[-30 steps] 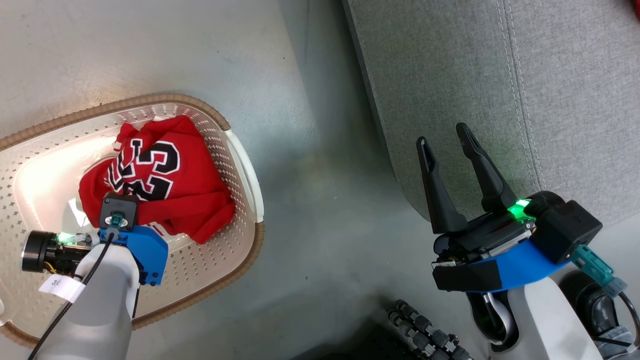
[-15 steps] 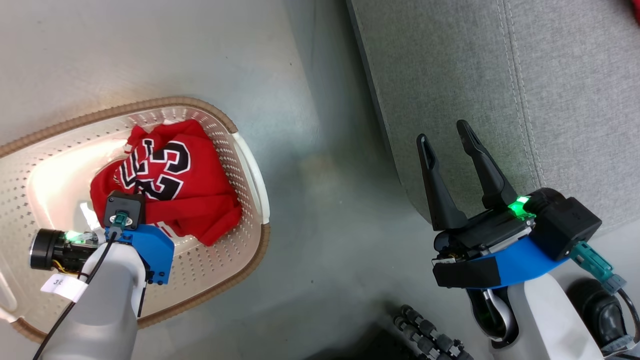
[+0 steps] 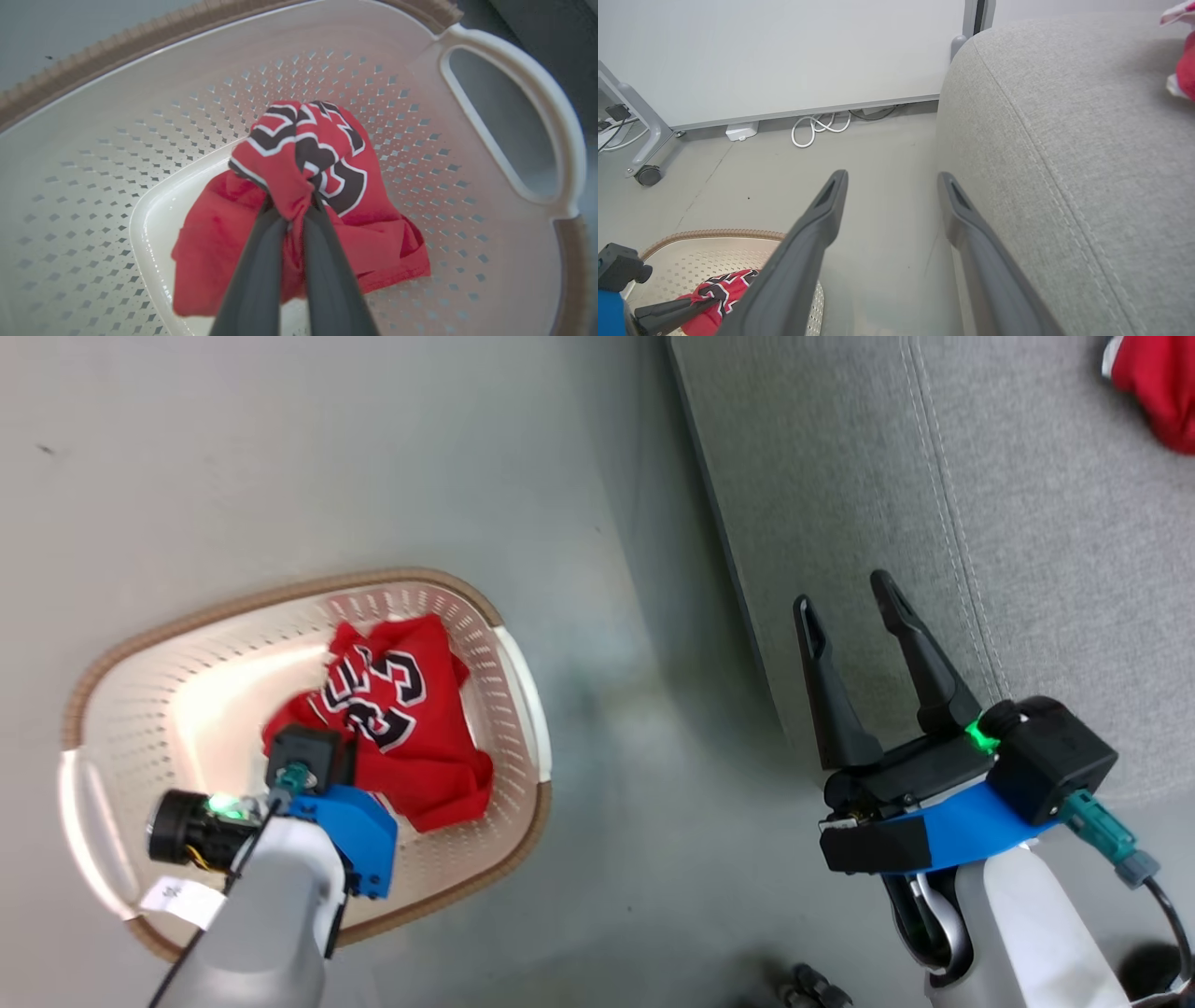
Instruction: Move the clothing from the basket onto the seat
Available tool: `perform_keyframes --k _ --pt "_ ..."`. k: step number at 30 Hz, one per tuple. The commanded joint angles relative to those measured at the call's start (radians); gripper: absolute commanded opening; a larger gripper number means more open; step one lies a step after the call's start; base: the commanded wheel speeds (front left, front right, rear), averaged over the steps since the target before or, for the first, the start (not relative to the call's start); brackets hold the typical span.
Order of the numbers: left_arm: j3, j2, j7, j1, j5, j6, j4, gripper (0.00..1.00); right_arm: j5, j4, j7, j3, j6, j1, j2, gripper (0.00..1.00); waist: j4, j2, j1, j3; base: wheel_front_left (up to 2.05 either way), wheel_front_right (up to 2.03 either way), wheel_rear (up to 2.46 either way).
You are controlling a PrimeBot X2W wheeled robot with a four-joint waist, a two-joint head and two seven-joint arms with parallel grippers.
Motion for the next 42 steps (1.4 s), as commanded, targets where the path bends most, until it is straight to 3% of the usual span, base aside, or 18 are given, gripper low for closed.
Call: perform_keyframes --k 1,15,25,42 --pt "0.0 -0.009 -0.003 0.017 -0.005 -0.005 -0.007 0.0 -0.014 0.008 -0.004 -0.004 0.001 0.011 0.001 1.0 0.04 -0.0001 0.0 -0.058 0.0 0.0 0.0" --pt "-0.025 -0.08 -0.003 0.193 -0.02 -0.062 -0.11 0.0 -0.064 0.058 0.027 -0.018 0.001 0.089 0.001 1.0 0.137 -0.0001 0.0 -0.351 0.0 0.0 0.0" --pt "-0.09 -0.098 -0.003 0.26 -0.023 -0.1 -0.195 0.0 -0.081 0.066 0.073 -0.055 0.001 0.189 0.0 1.0 0.222 -0.0001 0.0 -0.525 0.0 0.0 0.0" --pt "-0.338 -0.106 -0.003 0.203 -0.184 -0.104 -0.345 0.0 -0.072 0.025 0.14 -0.057 0.001 0.3 0.001 1.0 0.318 -0.0001 0.0 -0.681 0.0 0.0 0.0"
